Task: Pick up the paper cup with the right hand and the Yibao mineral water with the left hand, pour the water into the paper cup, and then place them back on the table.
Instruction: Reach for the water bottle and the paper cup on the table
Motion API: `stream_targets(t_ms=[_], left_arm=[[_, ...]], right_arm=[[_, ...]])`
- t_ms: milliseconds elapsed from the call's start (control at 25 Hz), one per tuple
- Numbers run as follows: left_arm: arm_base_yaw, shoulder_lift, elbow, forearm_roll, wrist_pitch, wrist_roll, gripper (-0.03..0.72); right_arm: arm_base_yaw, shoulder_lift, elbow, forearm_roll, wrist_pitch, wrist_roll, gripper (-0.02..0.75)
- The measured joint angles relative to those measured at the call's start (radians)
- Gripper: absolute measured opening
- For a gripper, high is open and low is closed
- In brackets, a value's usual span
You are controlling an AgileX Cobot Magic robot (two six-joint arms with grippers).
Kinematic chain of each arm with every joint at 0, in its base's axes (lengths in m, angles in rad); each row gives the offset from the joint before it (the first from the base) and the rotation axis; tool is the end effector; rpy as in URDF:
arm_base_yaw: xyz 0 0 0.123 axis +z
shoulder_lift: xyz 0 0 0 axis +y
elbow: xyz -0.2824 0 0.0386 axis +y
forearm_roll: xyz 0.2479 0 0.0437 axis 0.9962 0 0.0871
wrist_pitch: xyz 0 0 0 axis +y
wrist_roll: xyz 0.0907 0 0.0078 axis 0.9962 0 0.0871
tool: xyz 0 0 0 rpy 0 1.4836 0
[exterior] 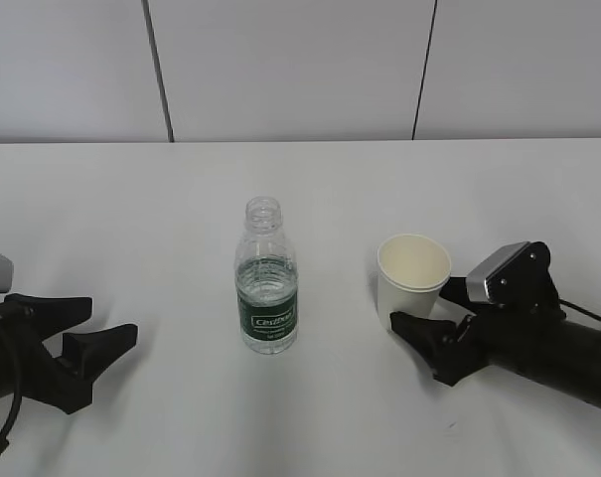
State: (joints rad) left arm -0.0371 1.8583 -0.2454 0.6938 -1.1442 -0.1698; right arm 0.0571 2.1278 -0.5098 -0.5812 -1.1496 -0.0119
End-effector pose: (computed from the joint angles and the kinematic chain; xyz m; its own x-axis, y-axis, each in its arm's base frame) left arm 0.2135 -0.0609 0.0985 -0.3756 0.1449 -0.9154 0.6122 0.7803 -0.1277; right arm 0.2818 0.0618 0.0581 -0.2845 -0.2511 -0.9252 -0.5988 0.8002 -0.0330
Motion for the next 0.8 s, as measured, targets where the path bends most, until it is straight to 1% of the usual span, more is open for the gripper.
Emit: stream_targets(t_ms=[280,560,680,800], left_arm=[[0.000,0.002,0.000,-0.001,0.000,0.000,0.480],[0.000,0.002,0.000,-0.001,0.000,0.000,0.480],[0.000,0.002,0.000,-0.001,0.000,0.000,0.480],[0.000,0.002,0.000,0.000,0.000,0.000,0.480]], right_arm=[[0.000,0.053,-0.059,-0.056,0.000,0.002,0.670],[0.000,0.059,-0.099,-0.079,0.000,0.002,0.664],[0.000,0.060,-0.099,-0.093,0.000,0.002,0.645],[0.000,0.060,-0.099,-0.106,0.000,0.002,0.603]])
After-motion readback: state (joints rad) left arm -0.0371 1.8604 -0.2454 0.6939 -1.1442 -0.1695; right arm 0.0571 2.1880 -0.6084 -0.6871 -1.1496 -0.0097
